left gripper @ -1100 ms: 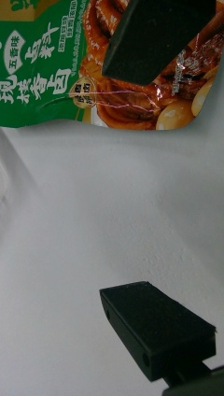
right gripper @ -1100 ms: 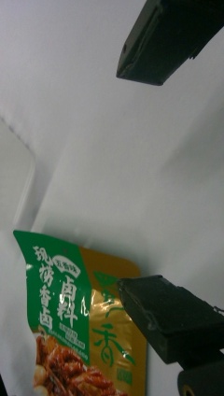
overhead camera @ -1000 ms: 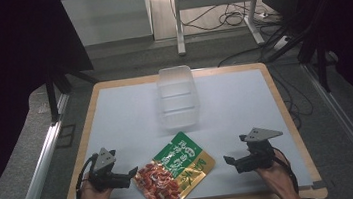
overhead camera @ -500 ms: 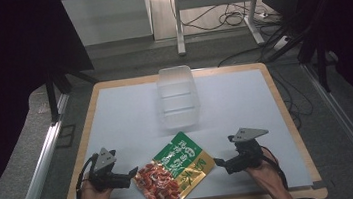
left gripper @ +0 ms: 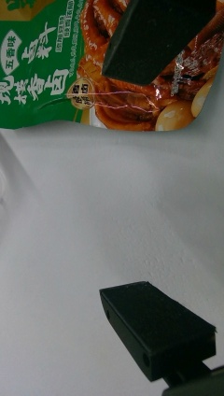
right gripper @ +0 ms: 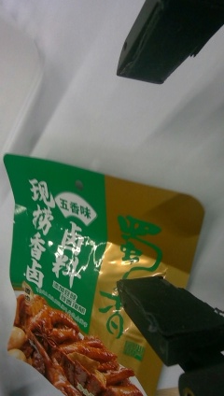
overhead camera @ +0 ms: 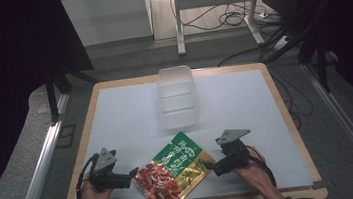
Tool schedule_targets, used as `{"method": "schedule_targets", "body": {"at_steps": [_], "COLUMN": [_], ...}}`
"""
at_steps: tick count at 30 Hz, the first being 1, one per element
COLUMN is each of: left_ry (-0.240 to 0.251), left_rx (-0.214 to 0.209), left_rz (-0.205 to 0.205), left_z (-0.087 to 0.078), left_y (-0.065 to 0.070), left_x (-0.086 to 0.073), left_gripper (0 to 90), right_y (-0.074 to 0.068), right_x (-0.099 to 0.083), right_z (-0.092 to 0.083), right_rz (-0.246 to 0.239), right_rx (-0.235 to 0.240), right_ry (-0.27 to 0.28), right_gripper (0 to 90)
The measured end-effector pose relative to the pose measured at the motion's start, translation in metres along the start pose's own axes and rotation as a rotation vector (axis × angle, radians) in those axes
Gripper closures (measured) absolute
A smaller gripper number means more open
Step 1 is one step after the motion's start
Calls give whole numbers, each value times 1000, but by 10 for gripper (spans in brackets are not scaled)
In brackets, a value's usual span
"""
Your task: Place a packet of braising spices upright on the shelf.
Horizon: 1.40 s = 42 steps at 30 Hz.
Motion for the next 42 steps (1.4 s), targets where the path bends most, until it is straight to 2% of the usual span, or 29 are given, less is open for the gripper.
{"method": "schedule_targets", "body": {"at_steps": [8, 17, 20, 26, 29, 31, 35, 38, 41, 42], "left_ry": [-3, -3, -5, -5, -5, -4, -6, -8, -9, -7], "left_rx": [-2, -1, -2, -2, -2, -1, -2, -2, -2, -1], "left_rz": [5, 7, 8, 10, 10, 10, 12, 14, 16, 15], "left_z": [0, 0, 1, 1, 1, 1, 2, 2, 2, 2], "left_y": [0, 0, 1, 2, 2, 2, 2, 2, 2, 2], "left_x": [0, 0, 0, 0, 0, 0, 0, 1, 1, 1], "left_gripper": [0, 0, 0, 0, 0, 0, 0, 0, 0, 0], "right_y": [-3, -9, -13, -14, -14, -15, -18, -21, -21, -20], "right_x": [3, 1, 0, 4, 8, 11, 17, 20, 22, 23], "right_z": [16, 38, 43, 50, 52, 53, 58, 63, 67, 68], "right_rz": [51, 20, 11, 69, 65, 66, 14, -20, 0, 12], "right_rx": [65, 67, 85, 98, 102, 104, 109, 91, 87, 100], "right_ry": [-13, -82, -92, -91, -93, -87, -102, -112, -144, -149], "right_gripper": [15, 21, 18, 28, 97, 174, 318, 439, 601, 648]}}
Point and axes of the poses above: each handheld gripper's, and its own axes: z roughly forward along the jaws, x roughly out of its top, y roughly to its right, the point moved 1 cm from there along z, roughly forward along the jaws, and after that the axes turned 12 degrees about y, right-handed, at the moved point
